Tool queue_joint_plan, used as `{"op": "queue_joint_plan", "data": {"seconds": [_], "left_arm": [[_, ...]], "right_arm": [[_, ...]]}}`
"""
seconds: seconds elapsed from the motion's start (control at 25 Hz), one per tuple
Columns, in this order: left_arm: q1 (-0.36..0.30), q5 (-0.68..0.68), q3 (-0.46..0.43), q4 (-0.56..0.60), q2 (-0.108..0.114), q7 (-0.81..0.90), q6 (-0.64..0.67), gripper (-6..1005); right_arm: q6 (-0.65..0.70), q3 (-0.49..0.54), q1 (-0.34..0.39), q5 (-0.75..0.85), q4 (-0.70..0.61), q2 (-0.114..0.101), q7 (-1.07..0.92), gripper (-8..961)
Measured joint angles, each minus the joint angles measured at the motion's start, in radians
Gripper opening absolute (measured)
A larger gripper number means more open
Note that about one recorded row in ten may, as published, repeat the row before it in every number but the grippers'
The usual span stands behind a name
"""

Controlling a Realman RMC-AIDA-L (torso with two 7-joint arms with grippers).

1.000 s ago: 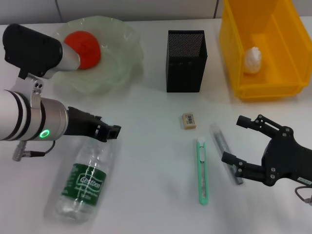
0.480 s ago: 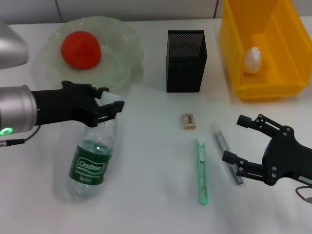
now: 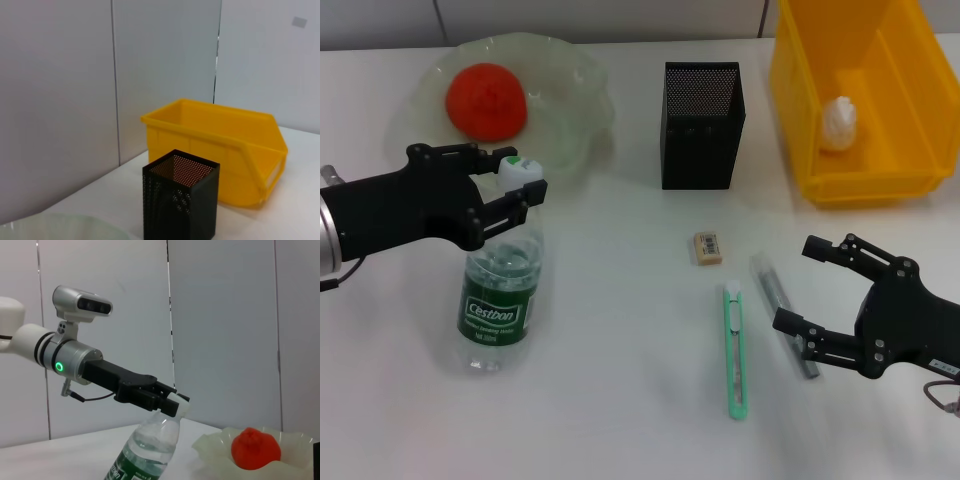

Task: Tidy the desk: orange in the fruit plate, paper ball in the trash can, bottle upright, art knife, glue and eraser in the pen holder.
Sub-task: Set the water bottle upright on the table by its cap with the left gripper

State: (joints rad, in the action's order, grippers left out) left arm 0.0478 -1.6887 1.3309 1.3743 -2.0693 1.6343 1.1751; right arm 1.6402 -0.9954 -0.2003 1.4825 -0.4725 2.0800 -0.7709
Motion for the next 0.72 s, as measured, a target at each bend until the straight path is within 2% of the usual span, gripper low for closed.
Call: {"op": "queue_joint_plan", "data": {"seconds": [0.72], "left_arm": [[0.003, 0.082, -0.06, -0.04, 0.0, -0.081, 0.008, 466]], "right_arm": [[-0.002, -0.002, -0.008, 0.002, 0.002, 0.0, -0.012, 852]]}}
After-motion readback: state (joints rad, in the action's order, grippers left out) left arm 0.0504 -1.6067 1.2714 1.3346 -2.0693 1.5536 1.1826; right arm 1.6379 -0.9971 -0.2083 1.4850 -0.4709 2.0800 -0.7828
